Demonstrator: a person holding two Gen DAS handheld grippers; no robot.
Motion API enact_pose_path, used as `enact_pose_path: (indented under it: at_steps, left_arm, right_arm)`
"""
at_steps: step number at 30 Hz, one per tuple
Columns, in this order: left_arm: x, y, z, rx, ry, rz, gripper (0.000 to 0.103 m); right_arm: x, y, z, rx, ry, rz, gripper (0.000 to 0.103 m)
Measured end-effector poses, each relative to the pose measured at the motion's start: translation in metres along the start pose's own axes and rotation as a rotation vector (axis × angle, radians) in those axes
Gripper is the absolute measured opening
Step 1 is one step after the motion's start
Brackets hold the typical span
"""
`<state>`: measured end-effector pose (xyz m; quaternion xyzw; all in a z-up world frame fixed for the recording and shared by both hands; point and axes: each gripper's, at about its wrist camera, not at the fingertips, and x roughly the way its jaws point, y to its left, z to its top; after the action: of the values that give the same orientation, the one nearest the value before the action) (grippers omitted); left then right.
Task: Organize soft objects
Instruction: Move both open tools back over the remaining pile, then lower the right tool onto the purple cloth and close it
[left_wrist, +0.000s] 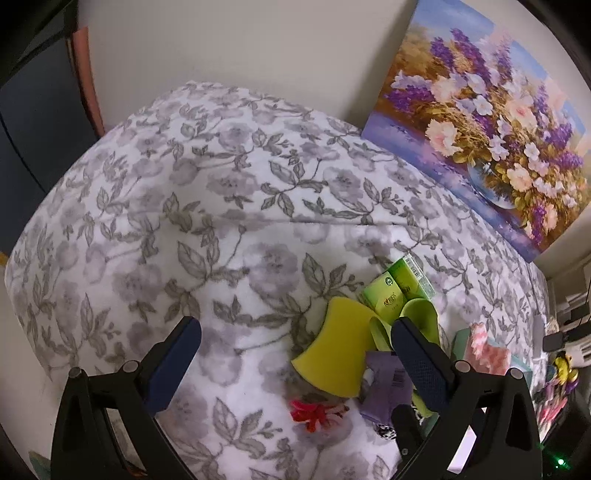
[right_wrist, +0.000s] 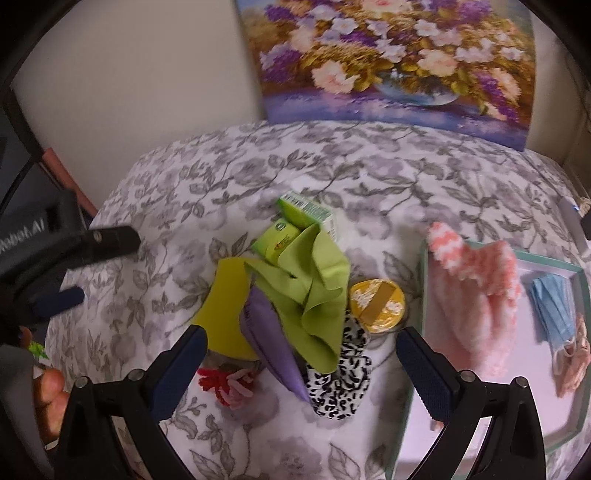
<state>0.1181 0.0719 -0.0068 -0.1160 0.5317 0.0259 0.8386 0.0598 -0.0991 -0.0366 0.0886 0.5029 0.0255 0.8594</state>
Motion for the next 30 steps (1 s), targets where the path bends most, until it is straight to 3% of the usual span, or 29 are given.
enact_pose_path:
  at_steps: [10,16,23,25,30]
  left_arm:
    - [0.035,0.007,-0.004,0.006,0.130,0.062,0.102]
    - [0.057,0.017,-0.008,-0.036,0.200,0.077,0.102]
    - [0.062,0.018,-0.007,-0.040,0.213,0.083,0.102]
    - [0.064,0.018,-0.008,-0.042,0.222,0.079,0.102]
    - [0.072,0.012,-0.009,-0.033,0.251,0.066,0.102]
  right_arm:
    - [0.014,0.010,0.004,-0.047,0.022,0.024,0.102]
    - [0.017,0.012,0.007,-0.048,0.034,0.061,0.084]
    - [0.020,0.013,0.006,-0.052,0.051,0.096,0.067]
    - [0.023,0.013,0.004,-0.054,0.063,0.095,0.057]
    - [0.029,0.015,0.000,-0.074,0.089,0.102,0.049]
